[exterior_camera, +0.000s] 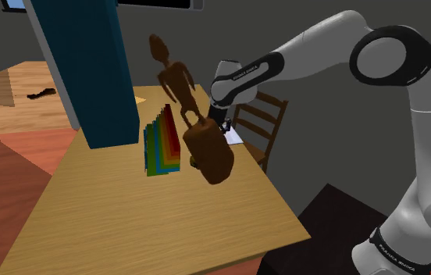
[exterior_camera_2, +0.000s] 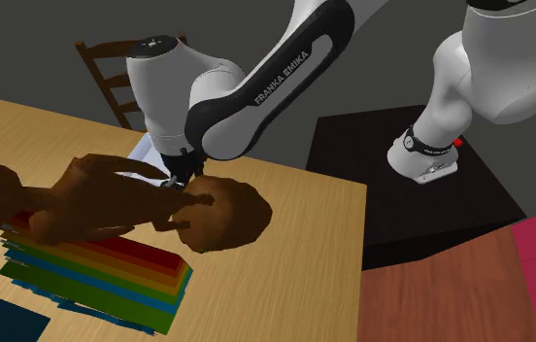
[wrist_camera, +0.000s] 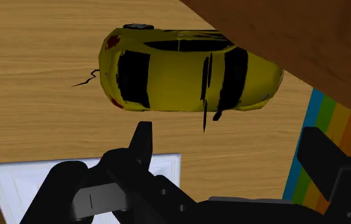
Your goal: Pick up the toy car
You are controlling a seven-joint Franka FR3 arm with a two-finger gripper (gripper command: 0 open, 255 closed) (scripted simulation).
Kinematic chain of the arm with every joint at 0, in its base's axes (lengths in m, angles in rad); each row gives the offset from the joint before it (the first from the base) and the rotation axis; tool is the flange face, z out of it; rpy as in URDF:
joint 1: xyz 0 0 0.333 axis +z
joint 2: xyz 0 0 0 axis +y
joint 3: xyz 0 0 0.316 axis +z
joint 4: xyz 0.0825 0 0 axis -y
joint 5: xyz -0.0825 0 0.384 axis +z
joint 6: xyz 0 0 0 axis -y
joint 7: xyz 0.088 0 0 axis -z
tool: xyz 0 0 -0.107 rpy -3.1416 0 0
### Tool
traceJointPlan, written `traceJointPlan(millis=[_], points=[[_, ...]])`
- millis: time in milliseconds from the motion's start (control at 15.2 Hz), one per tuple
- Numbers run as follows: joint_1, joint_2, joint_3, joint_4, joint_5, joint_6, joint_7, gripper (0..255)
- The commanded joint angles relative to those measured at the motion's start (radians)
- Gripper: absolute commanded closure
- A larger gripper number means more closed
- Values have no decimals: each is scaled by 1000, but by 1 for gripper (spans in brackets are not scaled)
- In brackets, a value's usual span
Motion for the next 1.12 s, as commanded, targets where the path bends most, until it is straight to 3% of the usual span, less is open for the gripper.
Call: traceJointPlan(millis=[0, 528, 594, 1056], points=[[2, 62, 4, 56, 0, -76, 6, 0], [1, 115, 6, 47, 5, -15, -4, 0], [1, 118, 6, 50, 5, -15, -4, 255], [1, 119, 6, 51, 5, -14, -4, 255]])
